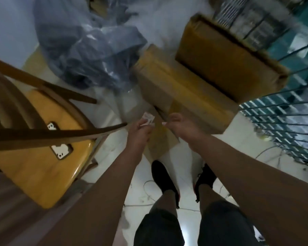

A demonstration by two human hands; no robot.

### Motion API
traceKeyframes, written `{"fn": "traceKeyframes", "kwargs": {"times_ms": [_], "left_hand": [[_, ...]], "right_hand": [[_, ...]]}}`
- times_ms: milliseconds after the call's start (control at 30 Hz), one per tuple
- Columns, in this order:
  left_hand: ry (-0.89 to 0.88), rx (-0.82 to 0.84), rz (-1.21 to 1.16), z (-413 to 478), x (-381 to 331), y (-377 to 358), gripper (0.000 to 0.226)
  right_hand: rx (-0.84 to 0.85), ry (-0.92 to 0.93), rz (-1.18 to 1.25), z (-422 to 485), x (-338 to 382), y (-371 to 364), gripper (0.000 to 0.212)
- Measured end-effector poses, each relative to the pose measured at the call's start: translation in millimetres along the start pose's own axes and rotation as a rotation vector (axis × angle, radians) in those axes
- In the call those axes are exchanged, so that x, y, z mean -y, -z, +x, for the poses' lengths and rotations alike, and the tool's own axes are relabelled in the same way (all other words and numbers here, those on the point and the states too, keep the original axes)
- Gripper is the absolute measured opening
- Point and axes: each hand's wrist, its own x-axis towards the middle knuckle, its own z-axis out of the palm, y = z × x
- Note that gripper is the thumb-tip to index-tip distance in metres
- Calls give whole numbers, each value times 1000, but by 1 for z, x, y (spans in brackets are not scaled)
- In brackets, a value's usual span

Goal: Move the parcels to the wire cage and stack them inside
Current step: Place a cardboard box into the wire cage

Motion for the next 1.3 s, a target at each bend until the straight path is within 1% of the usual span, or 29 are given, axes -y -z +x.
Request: {"fn": "traceKeyframes", "kwargs": {"times_ms": [67, 133, 167, 233, 267, 300, 367, 467, 533, 600, 667, 733, 800, 900, 967, 1100, 1200, 1300], "left_hand": [[59, -35, -3, 27, 31, 12, 30], [90, -73, -19, 57, 59, 21, 18], [120, -84, -21, 74, 74, 23, 24], [210, -106, -14, 110, 105, 28, 61], [255, -125, -18, 130, 120, 30, 70], [297, -143, -28, 150, 135, 31, 73], [387, -168, -54, 186, 168, 32, 76], [430, -195, -62, 237, 214, 32, 74], [439, -202, -68, 265, 239, 32, 74], [438, -203, -74, 288, 261, 32, 75], [422, -190, -98, 306, 280, 33, 70], [407, -166, -146, 319, 294, 32, 63], [411, -139, -189, 325, 303, 28, 66], [393, -148, -298, 322, 308, 27, 86], [345, -135, -406, 307, 306, 33, 91], [227, -185, -420, 252, 289, 52, 78], [182, -218, -420, 199, 263, 70, 73], [155, -212, -395, 143, 227, 89, 71]], "right_hand": [[8, -27, -33, 33, -20, -14, 70], [19, -38, -62, 71, -43, -21, 73], [23, -28, -81, 91, -55, -25, 72], [32, -9, -160, 133, -79, -31, 74], [42, 3, -216, 154, -90, -34, 77], [55, 14, -254, 177, -101, -37, 79], [75, -20, -296, 221, -124, -42, 84], [76, -76, -375, 282, -157, -52, 85], [51, -74, -461, 313, -176, -59, 86], [28, -46, -532, 338, -193, -66, 93], [-8, -24, -543, 357, -206, -70, 99], [-52, -47, -507, 370, -213, -70, 103], [-37, -101, -436, 377, -218, -69, 103], [-24, -140, -395, 373, -223, -65, 100], [-41, -135, -359, 358, -222, -63, 104], [-55, -92, -253, 299, -211, -60, 108], [-57, -68, -193, 239, -192, -59, 94], [-52, -31, -144, 175, -164, -51, 85]]}}
